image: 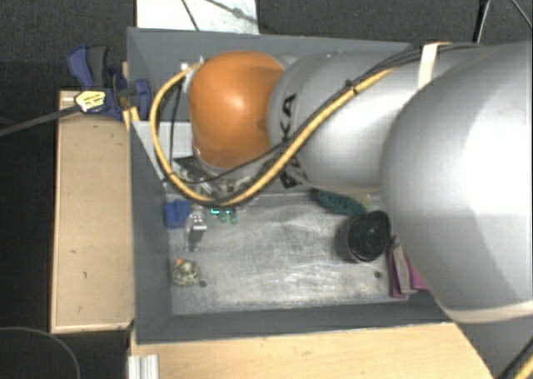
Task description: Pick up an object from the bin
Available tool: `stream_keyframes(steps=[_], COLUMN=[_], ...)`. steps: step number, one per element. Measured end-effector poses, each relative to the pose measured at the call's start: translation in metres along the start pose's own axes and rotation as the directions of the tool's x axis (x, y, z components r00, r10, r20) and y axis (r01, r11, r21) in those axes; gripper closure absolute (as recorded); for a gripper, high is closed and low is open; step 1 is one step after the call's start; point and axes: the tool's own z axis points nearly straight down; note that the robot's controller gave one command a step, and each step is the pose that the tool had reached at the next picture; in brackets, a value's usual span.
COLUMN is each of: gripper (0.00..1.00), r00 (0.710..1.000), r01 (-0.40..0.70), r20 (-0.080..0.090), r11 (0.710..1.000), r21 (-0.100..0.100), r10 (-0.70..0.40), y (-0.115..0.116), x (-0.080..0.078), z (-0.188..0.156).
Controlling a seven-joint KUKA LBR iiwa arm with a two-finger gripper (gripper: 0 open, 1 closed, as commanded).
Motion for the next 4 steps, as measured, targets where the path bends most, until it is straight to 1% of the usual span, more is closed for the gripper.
stream_keyframes(steps=[1,2,3,4], gripper=[0.00,0.00,0.00,0.00], r00=[0.999,0.941,0.965,0.927], r01=[0.044,0.337,0.264,0.376], r20=[0.010,0.013,0.016,0.018], r11=[0.999,0.941,0.965,0.927], r21=[-0.002,0.000,-0.001,0.001], r10=[-0.044,-0.337,-0.264,-0.375], y=[-0.045,-0.008,-0.010,-0.015], x=[-0.025,-0.013,-0.008,-0.021], z=[0.087,0.079,0.023,0.024])
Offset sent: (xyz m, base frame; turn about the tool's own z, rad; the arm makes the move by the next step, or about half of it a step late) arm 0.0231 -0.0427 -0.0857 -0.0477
